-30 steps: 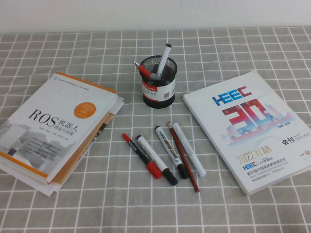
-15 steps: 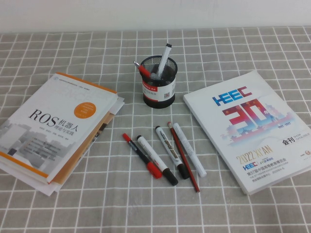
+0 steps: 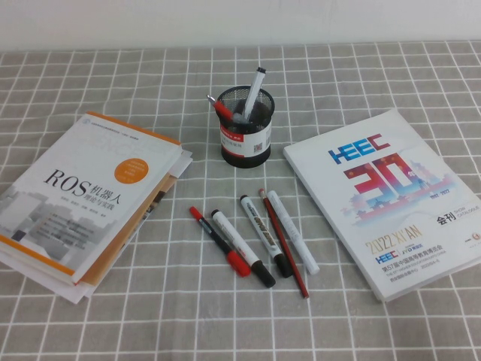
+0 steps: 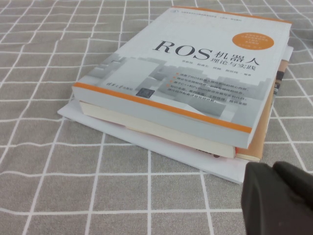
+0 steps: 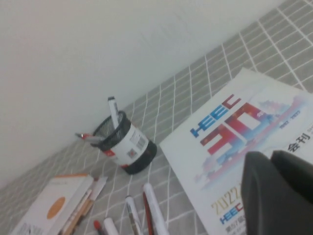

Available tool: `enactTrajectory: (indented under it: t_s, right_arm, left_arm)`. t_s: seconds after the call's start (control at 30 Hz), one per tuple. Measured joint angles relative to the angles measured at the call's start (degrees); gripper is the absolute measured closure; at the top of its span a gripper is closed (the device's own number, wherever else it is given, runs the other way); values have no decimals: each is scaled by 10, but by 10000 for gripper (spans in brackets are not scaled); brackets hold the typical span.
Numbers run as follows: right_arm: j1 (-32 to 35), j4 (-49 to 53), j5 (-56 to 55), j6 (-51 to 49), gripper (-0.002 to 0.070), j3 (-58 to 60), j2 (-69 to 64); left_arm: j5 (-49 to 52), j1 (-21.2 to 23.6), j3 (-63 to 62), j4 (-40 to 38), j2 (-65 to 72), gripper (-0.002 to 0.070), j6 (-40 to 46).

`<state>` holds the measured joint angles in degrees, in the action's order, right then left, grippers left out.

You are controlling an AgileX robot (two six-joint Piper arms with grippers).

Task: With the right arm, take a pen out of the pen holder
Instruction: 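Take a marker out of the pen holder and lay it on the table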

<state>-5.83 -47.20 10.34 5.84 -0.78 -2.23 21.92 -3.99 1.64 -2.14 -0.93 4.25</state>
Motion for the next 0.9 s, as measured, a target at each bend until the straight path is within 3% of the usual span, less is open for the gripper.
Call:
enactTrajectory:
  t_s: [0.5, 0.7, 0.9]
  right_arm:
    - [0, 166, 239, 37, 689, -277, -390]
    - [-6, 144, 230, 90, 689, -343, -510]
    - [-115, 119, 143, 116, 689, -402, -612]
  left_arm:
    - [0, 0, 0, 0, 0, 678, 0]
    - [0, 0, 0, 0, 0, 678, 0]
    - [0, 0, 0, 0, 0, 678, 0]
